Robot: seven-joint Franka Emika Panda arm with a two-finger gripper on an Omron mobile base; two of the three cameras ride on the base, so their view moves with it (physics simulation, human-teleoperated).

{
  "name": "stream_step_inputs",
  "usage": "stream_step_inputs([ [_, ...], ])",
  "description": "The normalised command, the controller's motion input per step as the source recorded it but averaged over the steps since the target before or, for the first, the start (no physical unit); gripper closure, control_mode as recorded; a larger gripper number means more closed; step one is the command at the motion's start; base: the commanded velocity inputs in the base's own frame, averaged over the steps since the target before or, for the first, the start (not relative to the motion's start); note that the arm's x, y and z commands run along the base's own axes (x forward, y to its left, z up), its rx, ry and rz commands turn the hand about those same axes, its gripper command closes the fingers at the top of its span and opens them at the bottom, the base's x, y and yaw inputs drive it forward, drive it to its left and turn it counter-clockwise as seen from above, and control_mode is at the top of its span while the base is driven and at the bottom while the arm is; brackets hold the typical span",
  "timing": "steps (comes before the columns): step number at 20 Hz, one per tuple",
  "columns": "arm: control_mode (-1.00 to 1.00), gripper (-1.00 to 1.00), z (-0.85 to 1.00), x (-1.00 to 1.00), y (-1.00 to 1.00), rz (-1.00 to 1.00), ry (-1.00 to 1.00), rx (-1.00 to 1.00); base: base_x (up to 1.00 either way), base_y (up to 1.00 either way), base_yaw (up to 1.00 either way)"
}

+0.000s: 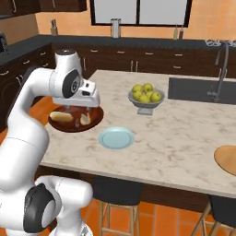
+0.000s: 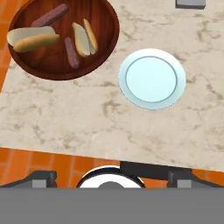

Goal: Place one bun and one sausage from the bowl on each plate.

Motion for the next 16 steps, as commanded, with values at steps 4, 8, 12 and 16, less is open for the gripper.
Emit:
stream_step_inputs([
  [4, 1.00, -1.00, 0.00, 0.00, 0.00, 0.00, 0.00, 0.00, 0.58, 0.00, -0.01],
  [8, -1.00, -1.00, 0.00, 0.29, 0.00, -0.02, 0.01, 0.00, 0.00, 0.00, 0.00],
  [12, -1.00, -1.00, 0.00, 0.83, 0.15, 0.00, 0.00, 0.00, 0.00, 0.00, 0.00],
  [16, -1.00, -1.00, -0.22, 0.82, 0.31, 0.08, 0.04, 0.02, 0.00, 0.00, 0.00],
])
